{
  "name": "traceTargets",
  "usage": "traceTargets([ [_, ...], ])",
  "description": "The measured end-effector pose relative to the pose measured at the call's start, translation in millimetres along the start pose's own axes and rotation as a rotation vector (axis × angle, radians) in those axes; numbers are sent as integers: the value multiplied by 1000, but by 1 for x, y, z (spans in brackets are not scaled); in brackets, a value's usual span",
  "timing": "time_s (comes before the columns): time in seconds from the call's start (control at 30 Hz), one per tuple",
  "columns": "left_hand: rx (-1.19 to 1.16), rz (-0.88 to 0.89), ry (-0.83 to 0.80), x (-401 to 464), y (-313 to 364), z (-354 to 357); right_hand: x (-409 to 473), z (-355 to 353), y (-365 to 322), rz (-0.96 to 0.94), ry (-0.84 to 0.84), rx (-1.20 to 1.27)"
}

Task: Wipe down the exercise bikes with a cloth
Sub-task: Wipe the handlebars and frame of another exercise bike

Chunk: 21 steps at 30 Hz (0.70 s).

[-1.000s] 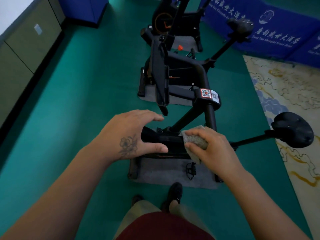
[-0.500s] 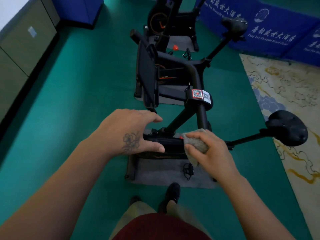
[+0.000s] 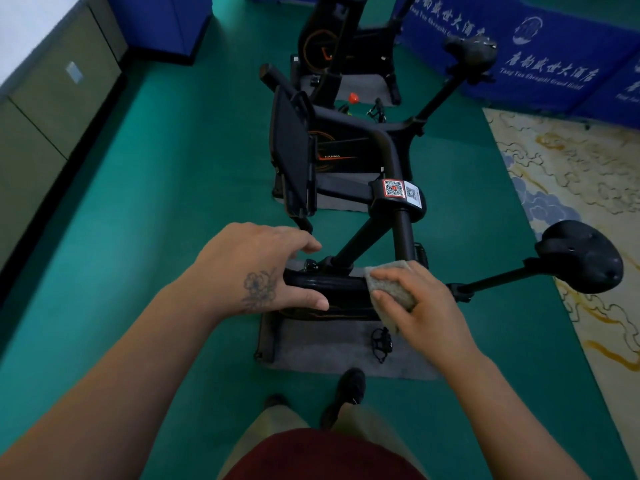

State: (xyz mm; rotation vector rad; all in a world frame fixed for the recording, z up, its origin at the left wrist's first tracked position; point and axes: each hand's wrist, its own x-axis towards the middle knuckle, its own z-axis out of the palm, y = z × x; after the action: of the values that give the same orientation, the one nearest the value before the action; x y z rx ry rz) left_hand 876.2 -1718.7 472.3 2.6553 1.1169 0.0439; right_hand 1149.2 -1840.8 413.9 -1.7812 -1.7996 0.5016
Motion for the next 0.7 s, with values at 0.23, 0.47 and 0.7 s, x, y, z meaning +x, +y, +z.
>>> traceTargets([
  [0.23,9,15,-16,-1,3,-2,-10,-1,10,81,124,26],
  [0.47,-60,18,-10,-4,5,-5,-12,10,8,78,159,82],
  [0.7,-68,14,-15,-6,7,-8,2,2,27,270,308,256],
])
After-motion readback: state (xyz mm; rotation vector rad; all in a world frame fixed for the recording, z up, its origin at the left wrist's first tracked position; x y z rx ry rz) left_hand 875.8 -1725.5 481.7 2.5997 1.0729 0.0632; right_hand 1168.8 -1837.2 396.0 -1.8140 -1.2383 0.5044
